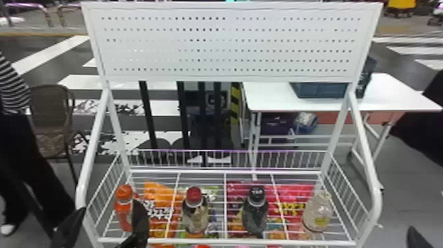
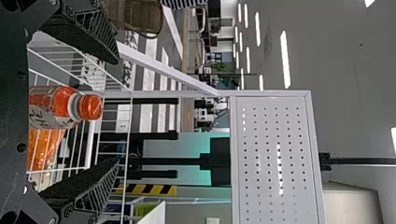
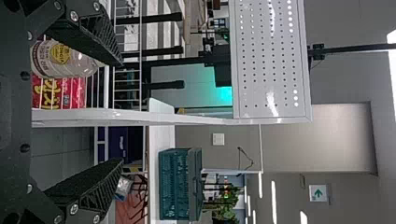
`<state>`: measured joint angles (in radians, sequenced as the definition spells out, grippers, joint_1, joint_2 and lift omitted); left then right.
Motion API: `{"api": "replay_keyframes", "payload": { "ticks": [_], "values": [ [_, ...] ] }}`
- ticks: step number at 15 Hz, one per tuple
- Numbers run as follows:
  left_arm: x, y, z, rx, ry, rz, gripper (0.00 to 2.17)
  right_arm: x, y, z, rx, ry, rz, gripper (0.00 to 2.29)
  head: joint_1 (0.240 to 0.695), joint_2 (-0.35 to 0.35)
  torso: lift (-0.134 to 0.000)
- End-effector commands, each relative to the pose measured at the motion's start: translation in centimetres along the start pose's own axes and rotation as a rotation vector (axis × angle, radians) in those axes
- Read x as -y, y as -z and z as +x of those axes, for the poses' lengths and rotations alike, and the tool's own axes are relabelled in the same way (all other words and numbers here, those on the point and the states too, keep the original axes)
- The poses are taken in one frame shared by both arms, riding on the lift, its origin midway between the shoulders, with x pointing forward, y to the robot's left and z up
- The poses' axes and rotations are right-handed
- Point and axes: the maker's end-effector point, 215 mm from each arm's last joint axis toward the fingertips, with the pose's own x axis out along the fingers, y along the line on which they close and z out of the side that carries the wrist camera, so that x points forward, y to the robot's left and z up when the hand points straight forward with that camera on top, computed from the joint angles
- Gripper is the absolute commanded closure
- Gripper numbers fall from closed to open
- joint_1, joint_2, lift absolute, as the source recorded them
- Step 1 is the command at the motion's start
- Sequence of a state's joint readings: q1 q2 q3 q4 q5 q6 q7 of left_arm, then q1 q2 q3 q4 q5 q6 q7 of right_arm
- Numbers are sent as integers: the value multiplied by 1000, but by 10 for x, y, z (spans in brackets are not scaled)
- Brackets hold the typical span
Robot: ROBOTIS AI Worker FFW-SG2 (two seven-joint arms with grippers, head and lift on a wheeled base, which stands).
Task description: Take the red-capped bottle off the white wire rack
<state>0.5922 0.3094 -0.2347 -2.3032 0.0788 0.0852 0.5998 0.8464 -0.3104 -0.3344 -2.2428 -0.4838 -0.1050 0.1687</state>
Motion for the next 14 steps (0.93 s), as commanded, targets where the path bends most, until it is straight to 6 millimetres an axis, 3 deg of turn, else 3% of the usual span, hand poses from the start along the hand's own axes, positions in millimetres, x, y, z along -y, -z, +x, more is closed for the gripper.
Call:
{"api": "replay_keyframes", "payload": {
  "ticks": [1, 12, 14],
  "values": [
    [0, -1, -1, 2, 1, -2, 144, 0, 0, -1, -2, -1, 2, 167, 499, 0, 0],
    [1, 0, -5, -1, -2, 0, 151, 4, -1, -3, -3, 6, -3, 167, 499, 0, 0],
    [10, 3, -11, -5, 12, 2, 154, 3, -1, -3, -3, 5, 0, 167, 499, 0, 0]
  ]
}}
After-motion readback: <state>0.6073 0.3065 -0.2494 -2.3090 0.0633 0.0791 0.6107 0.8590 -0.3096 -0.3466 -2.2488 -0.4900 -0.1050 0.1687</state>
